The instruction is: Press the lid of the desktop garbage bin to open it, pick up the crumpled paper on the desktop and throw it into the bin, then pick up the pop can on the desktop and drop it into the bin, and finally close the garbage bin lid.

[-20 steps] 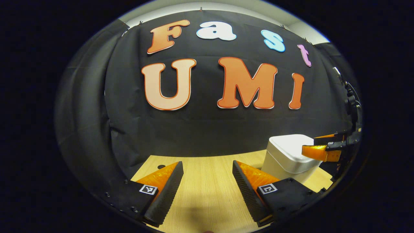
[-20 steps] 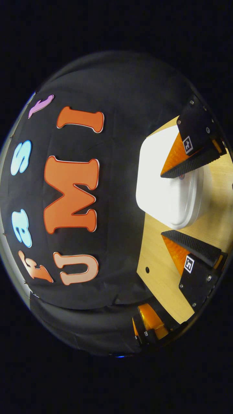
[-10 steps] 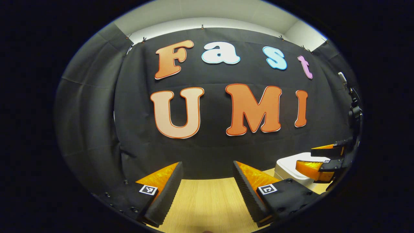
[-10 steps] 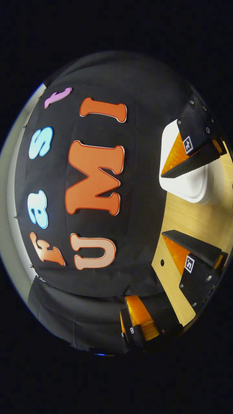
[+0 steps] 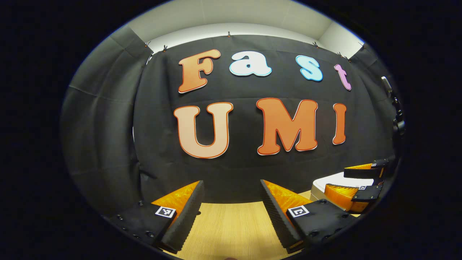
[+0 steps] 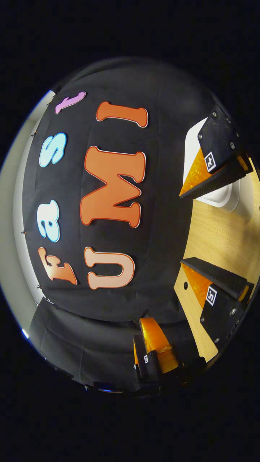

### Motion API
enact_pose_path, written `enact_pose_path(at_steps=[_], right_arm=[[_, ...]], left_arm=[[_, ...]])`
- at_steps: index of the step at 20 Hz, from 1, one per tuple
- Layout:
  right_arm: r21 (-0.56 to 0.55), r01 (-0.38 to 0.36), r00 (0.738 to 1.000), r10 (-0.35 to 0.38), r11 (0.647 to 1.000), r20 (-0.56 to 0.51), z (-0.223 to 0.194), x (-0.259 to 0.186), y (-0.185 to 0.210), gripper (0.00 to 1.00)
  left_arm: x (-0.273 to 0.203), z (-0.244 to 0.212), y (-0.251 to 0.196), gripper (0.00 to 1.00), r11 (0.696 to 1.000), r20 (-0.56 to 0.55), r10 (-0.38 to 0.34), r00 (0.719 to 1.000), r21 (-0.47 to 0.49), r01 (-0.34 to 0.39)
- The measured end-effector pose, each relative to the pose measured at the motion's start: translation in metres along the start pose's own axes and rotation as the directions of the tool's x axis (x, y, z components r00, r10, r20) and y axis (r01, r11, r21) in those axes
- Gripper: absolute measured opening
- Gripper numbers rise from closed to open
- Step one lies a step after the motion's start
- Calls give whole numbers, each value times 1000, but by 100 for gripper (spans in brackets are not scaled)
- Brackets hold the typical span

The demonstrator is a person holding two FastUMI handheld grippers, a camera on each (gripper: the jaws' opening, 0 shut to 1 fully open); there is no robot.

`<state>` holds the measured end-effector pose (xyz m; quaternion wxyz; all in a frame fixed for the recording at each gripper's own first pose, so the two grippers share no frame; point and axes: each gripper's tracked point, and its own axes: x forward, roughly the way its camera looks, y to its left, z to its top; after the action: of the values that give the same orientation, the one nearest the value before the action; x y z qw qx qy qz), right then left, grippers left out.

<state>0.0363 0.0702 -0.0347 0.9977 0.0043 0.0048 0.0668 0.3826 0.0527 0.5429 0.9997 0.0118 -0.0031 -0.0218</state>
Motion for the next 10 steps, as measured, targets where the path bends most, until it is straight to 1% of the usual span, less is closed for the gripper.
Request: enact_pose_path(at_steps=[3,10], right_arm=[[-2,-6,1000,6,1000,4,2,1,2,98],[-14,-18,1000,18,1000,0,5,2,7,98]], left_arm=[[0,2,5,97,1000,7,9,1000,9,-9],[1,5,6,97,1000,22,-7,1000,28,6]])
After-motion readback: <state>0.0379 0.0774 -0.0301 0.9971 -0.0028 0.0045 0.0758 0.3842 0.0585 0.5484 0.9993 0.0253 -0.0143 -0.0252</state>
